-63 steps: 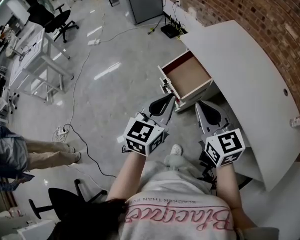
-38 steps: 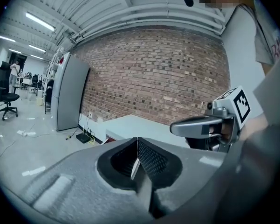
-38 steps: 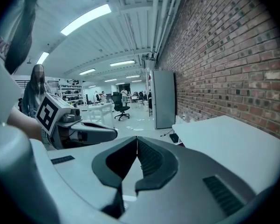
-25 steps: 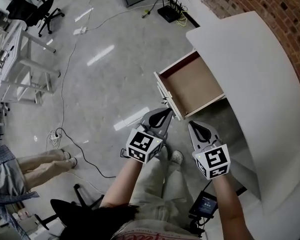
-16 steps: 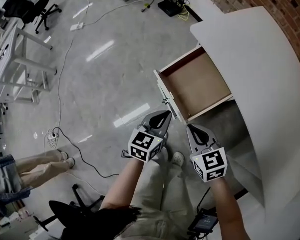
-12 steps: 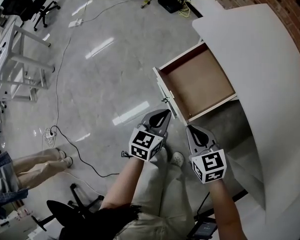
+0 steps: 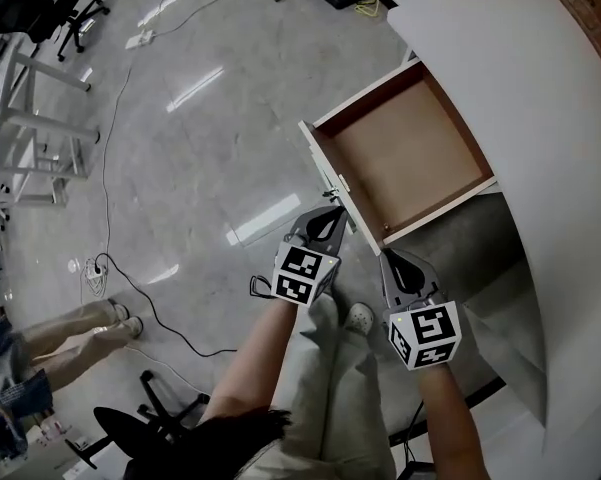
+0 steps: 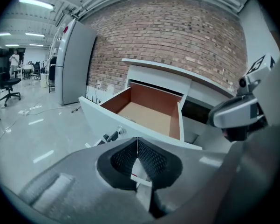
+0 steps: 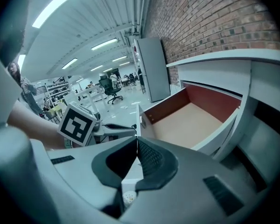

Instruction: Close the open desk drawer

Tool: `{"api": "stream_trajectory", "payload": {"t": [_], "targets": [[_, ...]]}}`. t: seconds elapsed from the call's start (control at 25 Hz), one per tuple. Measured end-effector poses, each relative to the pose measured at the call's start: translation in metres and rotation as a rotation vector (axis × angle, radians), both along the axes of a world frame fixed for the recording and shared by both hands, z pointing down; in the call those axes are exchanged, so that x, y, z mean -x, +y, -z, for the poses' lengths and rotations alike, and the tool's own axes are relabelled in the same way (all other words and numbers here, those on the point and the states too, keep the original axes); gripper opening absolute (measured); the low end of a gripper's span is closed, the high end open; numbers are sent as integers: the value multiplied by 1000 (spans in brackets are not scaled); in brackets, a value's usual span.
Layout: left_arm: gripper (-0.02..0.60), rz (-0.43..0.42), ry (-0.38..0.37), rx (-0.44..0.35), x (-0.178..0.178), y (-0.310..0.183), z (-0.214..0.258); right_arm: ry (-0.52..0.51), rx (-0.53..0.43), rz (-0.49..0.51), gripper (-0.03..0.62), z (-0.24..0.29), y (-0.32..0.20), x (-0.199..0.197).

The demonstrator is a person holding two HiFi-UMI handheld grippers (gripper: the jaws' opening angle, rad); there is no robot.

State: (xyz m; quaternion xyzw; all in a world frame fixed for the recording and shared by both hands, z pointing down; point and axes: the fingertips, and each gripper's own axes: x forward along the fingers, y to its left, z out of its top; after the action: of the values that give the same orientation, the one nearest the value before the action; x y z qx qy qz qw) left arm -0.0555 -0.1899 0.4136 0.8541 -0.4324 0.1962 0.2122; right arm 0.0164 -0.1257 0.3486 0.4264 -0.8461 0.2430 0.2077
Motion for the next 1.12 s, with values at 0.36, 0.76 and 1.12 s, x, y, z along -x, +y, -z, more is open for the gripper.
{"api": "stream_trajectory", "payload": {"t": [0.36, 0.76, 1.12], "targets": [[5, 31, 33, -40, 0, -17, -4, -27, 30, -47, 12, -7, 2, -3], [3, -119, -58, -7, -10, -21, -30, -11, 50, -6, 12, -22, 10, -6], [3, -80, -126, -49, -4, -29, -35, -14, 75, -5, 12, -28, 22, -9]]}}
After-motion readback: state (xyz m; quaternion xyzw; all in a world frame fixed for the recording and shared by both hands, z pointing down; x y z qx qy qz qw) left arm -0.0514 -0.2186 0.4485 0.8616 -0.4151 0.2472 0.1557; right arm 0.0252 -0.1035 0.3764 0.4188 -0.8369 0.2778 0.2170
